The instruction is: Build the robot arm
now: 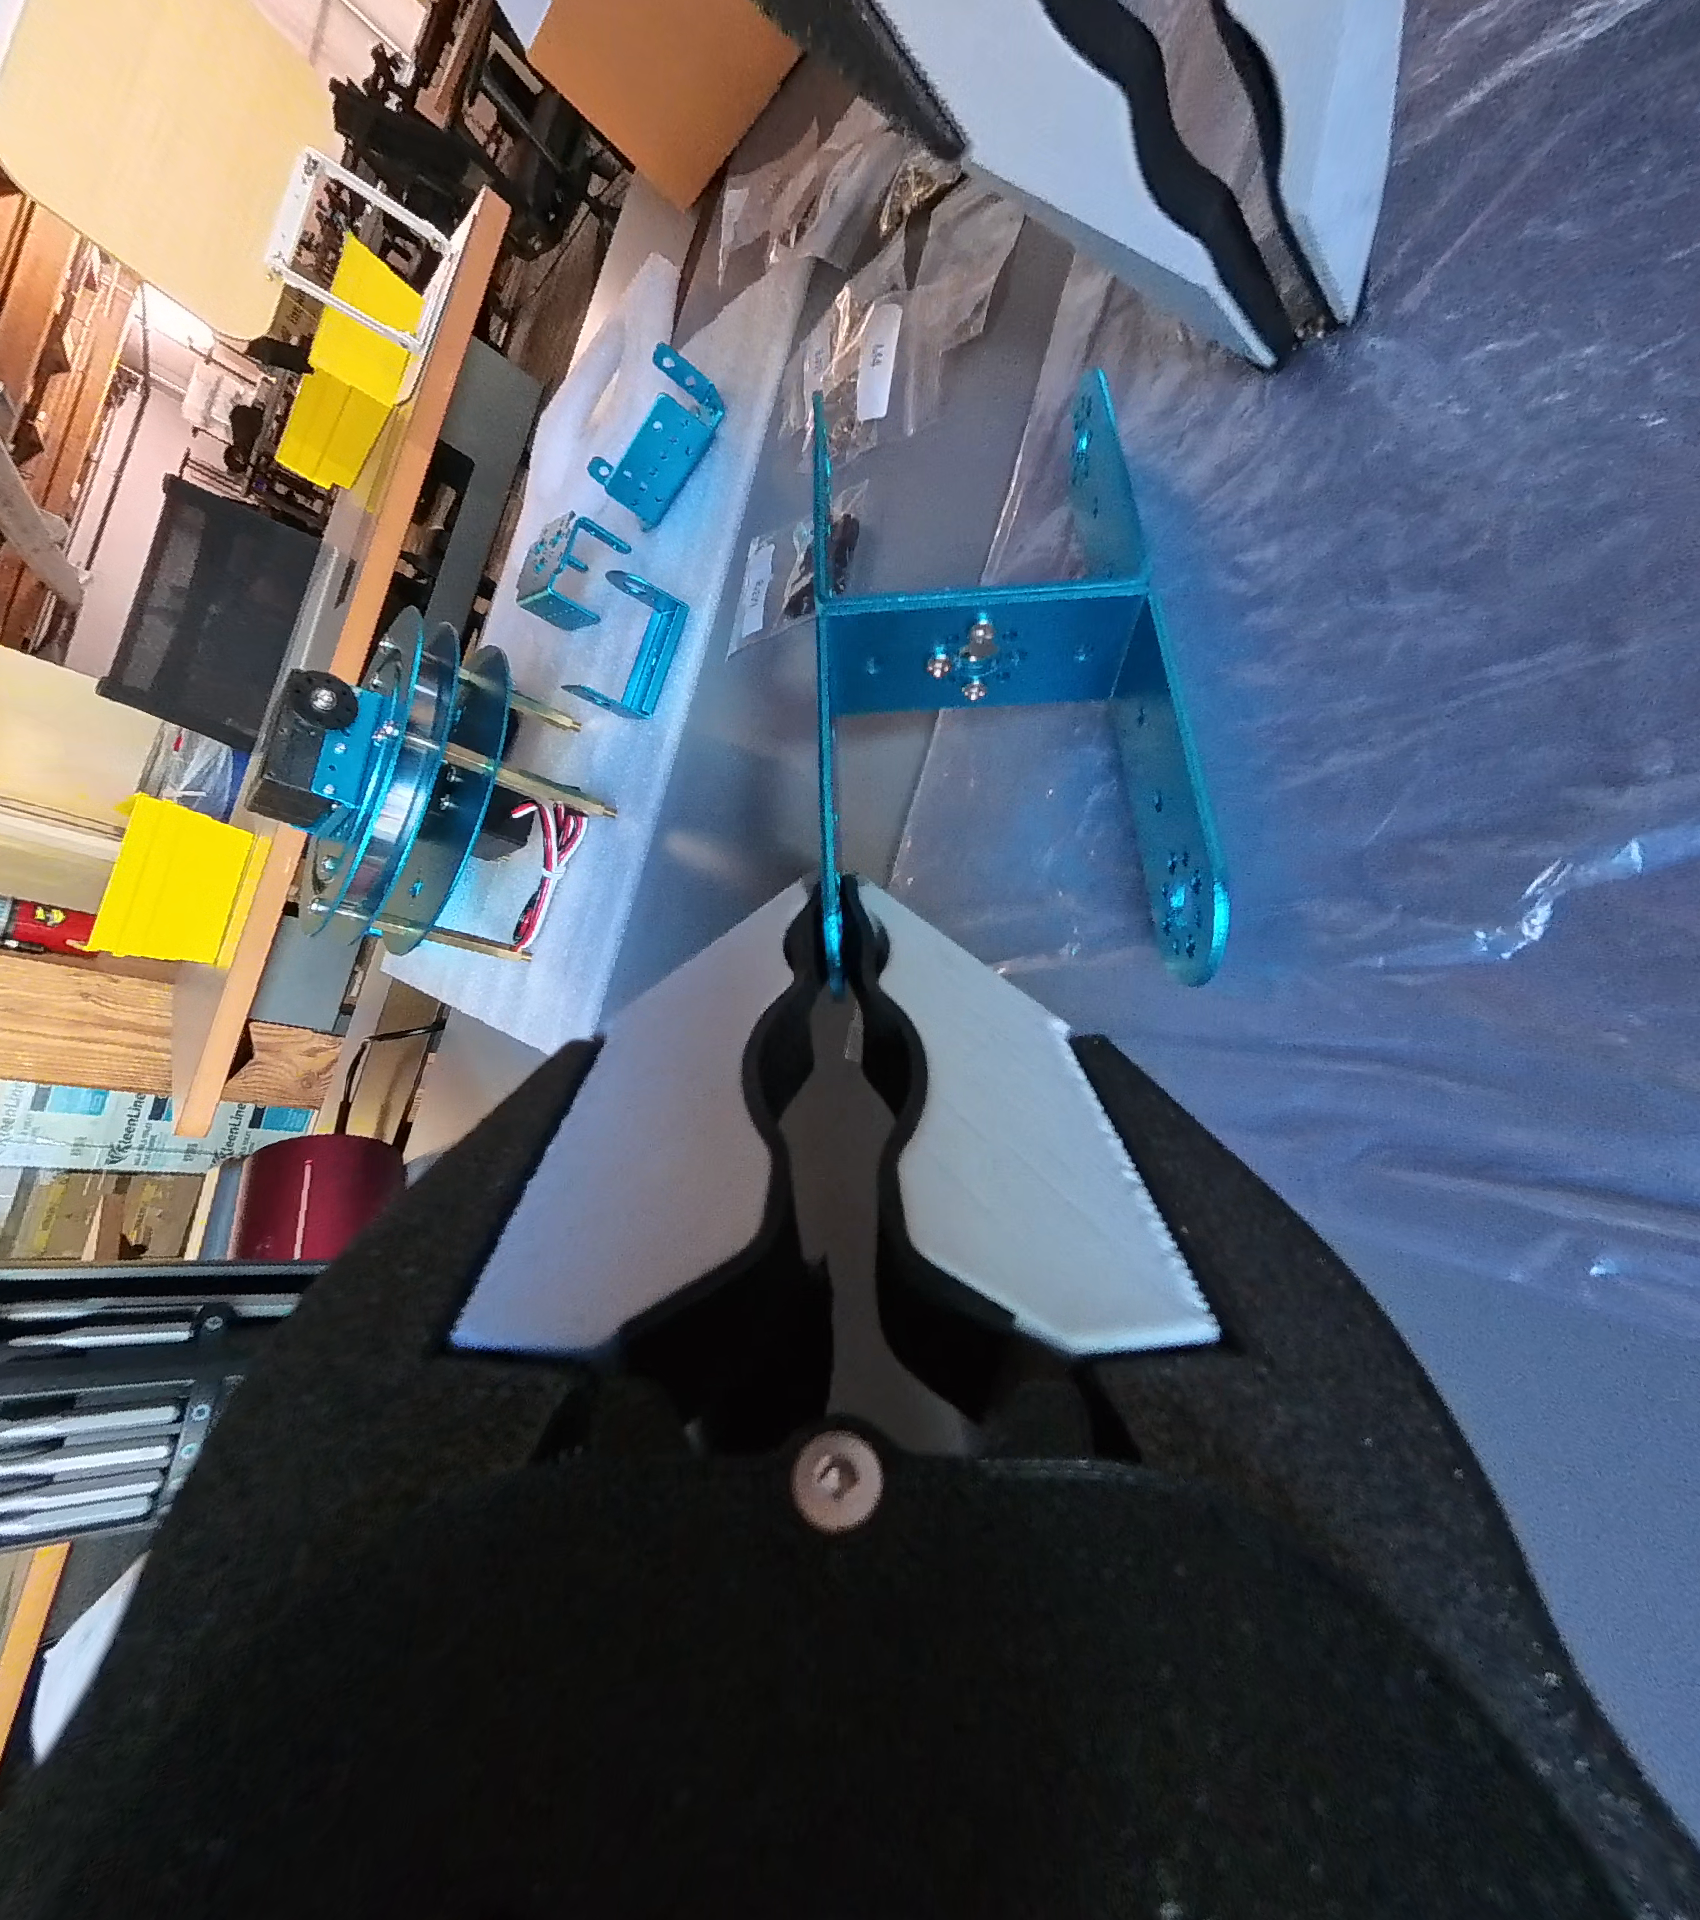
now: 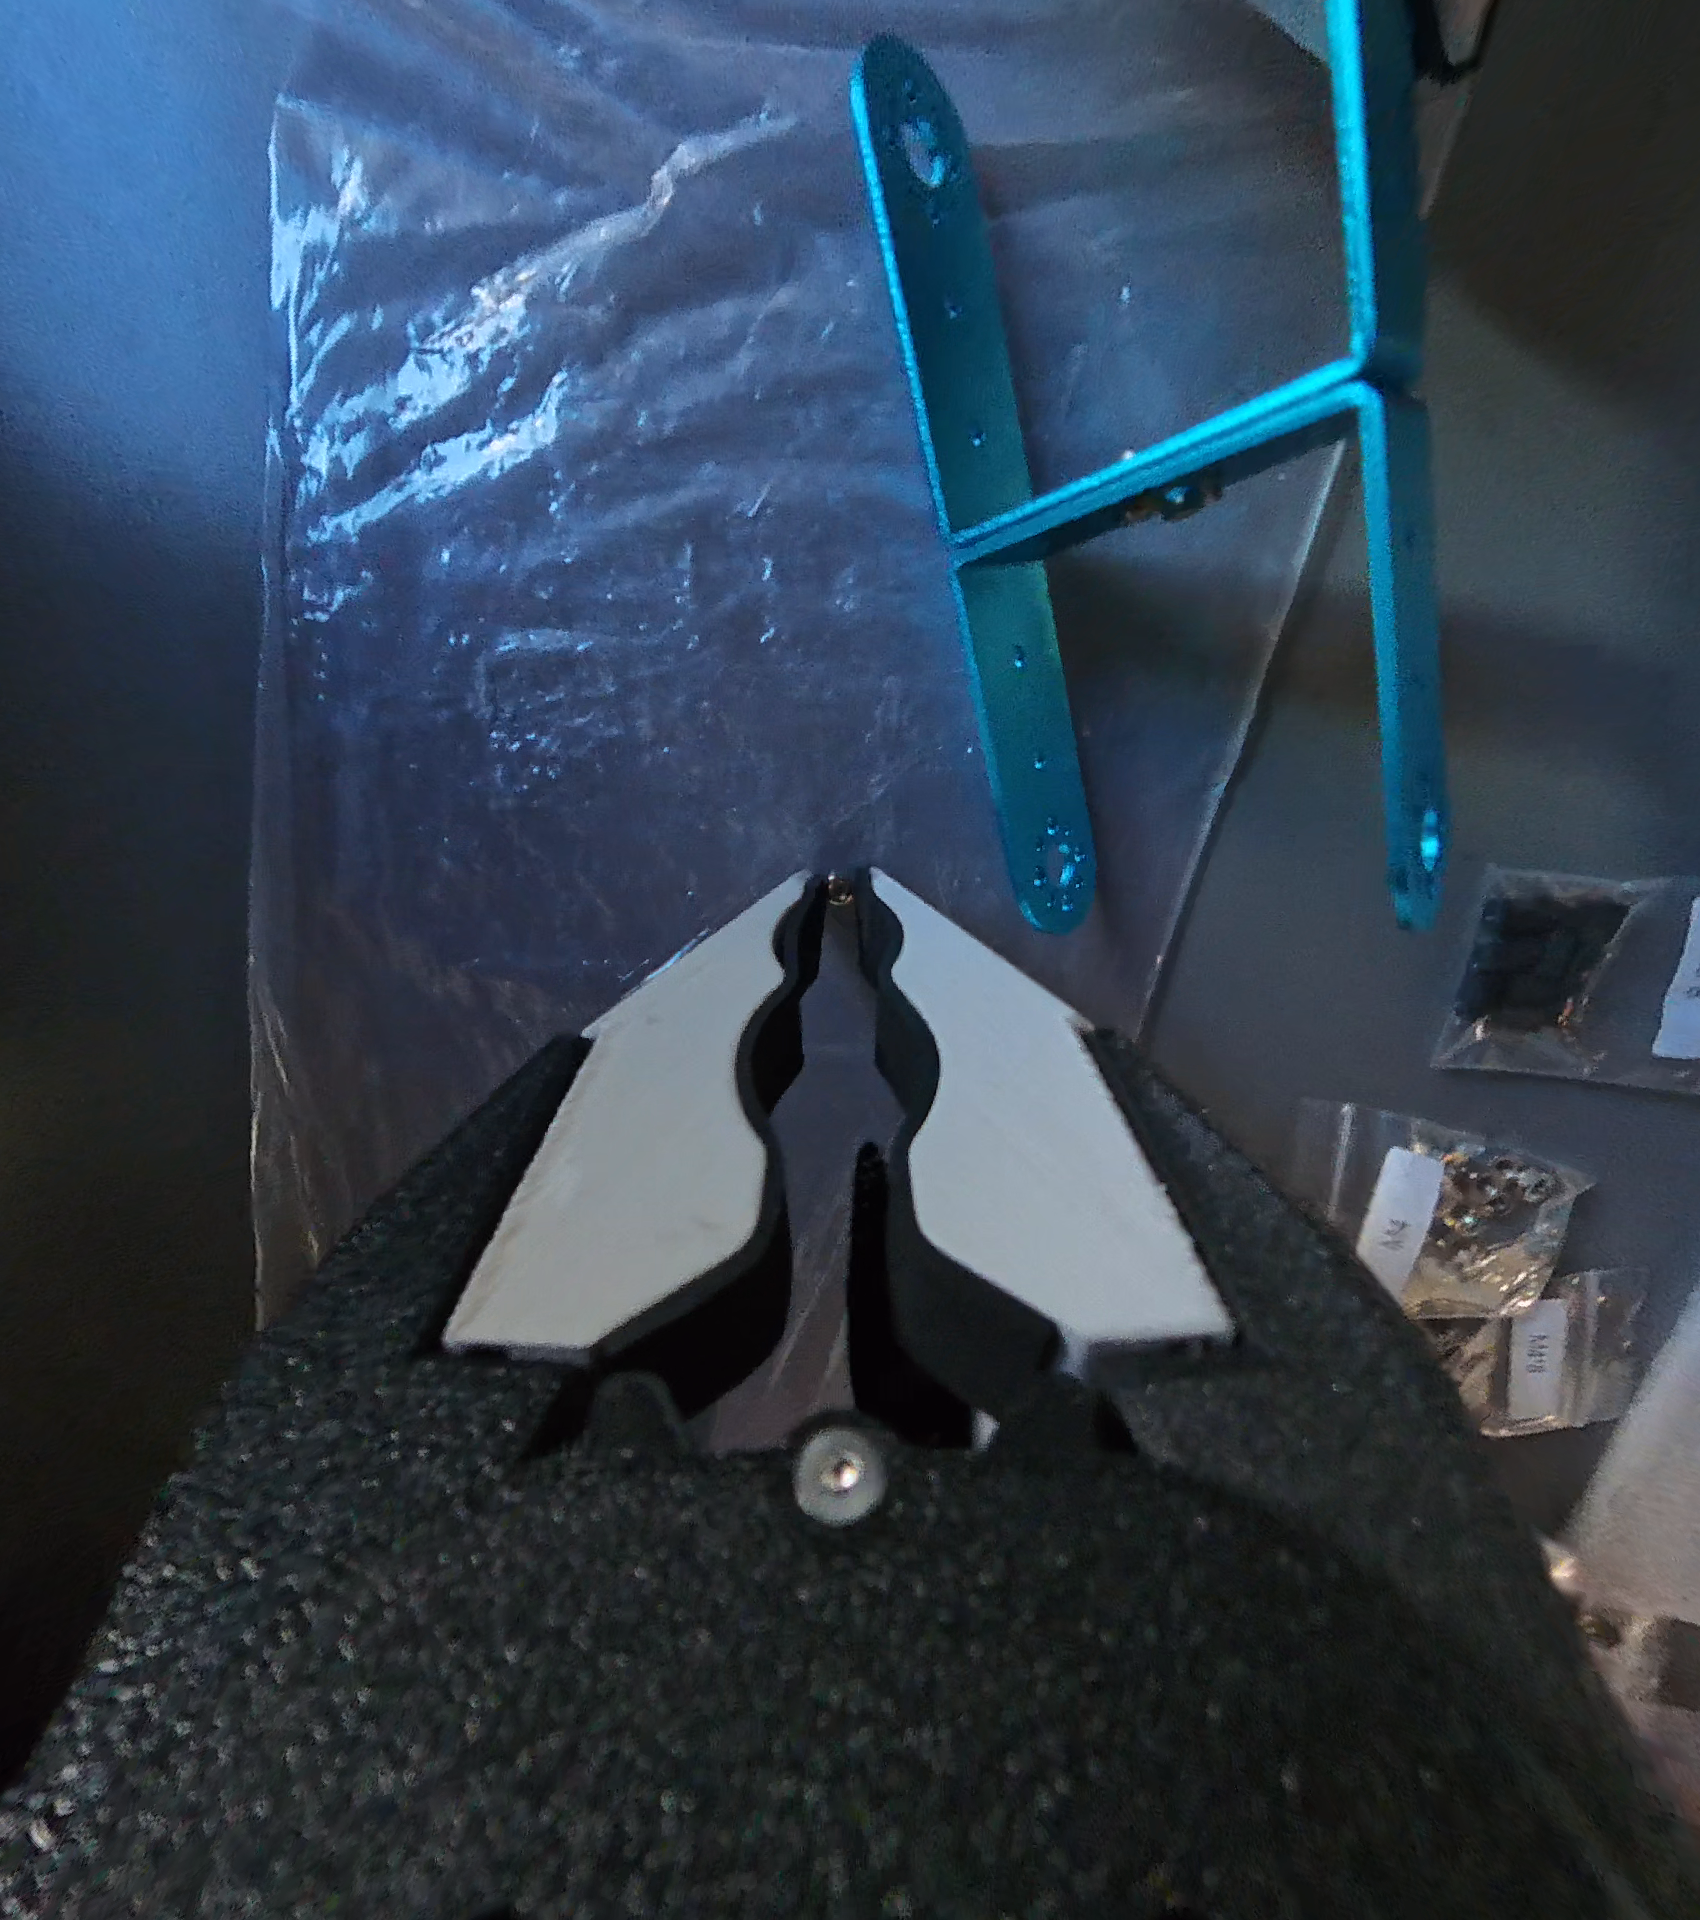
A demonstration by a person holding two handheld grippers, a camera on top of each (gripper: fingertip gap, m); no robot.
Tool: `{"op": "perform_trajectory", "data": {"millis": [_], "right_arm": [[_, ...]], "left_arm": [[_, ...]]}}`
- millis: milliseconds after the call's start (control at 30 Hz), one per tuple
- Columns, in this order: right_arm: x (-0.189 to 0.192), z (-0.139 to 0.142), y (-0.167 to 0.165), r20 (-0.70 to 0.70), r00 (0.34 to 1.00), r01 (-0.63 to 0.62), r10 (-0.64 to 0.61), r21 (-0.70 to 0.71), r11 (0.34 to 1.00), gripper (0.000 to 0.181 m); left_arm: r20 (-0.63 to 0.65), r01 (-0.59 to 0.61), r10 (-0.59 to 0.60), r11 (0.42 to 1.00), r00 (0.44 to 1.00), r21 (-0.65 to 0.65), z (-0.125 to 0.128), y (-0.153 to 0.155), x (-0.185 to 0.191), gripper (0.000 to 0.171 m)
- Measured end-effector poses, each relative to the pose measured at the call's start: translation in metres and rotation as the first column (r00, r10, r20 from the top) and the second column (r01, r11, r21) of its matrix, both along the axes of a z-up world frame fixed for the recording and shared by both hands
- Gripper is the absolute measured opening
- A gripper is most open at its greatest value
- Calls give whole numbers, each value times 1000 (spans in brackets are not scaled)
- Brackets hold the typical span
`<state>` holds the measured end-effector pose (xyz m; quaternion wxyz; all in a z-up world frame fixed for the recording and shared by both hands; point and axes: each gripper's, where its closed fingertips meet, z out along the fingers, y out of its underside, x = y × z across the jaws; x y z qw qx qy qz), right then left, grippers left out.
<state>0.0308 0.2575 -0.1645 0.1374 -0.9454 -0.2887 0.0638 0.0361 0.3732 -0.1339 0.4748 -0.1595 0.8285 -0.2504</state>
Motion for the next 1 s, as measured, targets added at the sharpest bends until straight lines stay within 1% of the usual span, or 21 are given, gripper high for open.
{"op": "perform_trajectory", "data": {"millis": [100, 233, 300, 400, 500, 567, 600, 633, 700, 733, 833, 933, 1000], "right_arm": [[0, 0, 1, 8, 1000, -28, 28, 2, 1000, 5], [4, 9, 3, -78, 997, 8, -1, 88, 996, 5], [5, 21, 3, -174, 985, 48, -21, 154, 987, 5], [10, 41, 3, -305, 951, 138, -59, 245, 960, 4], [6, 56, 4, -475, 877, 238, -73, 297, 925, 4], [0, 58, 3, -567, 820, 283, -83, 274, 919, 4], [-3, 58, 3, -610, 787, 309, -92, 262, 914, 4], [-5, 55, 3, -625, 772, 327, -112, 240, 914, 4], [-5, 45, 2, -601, 784, 349, -155, 220, 911, 4], [-4, 43, 4, -597, 783, 368, -174, 220, 903, 4], [-9, 42, 12, -643, 738, 407, -208, 177, 896, 4], [-10, 38, 20, -655, 722, 408, -222, 144, 902, 4], [-6, 36, 27, -646, 724, 422, -240, 140, 896, 4]], "left_arm": [[1, 1, -1, 1000, 1000, -3, 2, 0, 0, 0], [26, 15, -15, 1000, 1000, -19, 11, -4, -3, 0], [28, 30, -29, 999, 999, -40, 14, -10, -6, 0], [-13, 64, -66, 990, 998, -126, 15, -22, -11, 0], [-71, 74, -89, 978, 993, -195, 11, -31, -15, 0], [-108, 76, -99, 977, 989, -198, 4, -37, -18, 0], [-118, 72, -94, 981, 989, -179, 0, -38, -17, 0], [-122, 61, -81, 985, 989, -160, -2, -37, -16, 0], [-138, 31, -51, 990, 989, -140, -6, -33, -15, 0], [-181, 6, -25, 994, 983, -105, -13, -29, -17, 0], [-228, -39, 36, 999, 973, -7, -22, -22, -20, 2], [-281, -58, 52, 998, 958, -16, -26, -26, -25, 3], [-297, -43, 34, 999, 954, -22, -26, -28, -29, 3]]}}
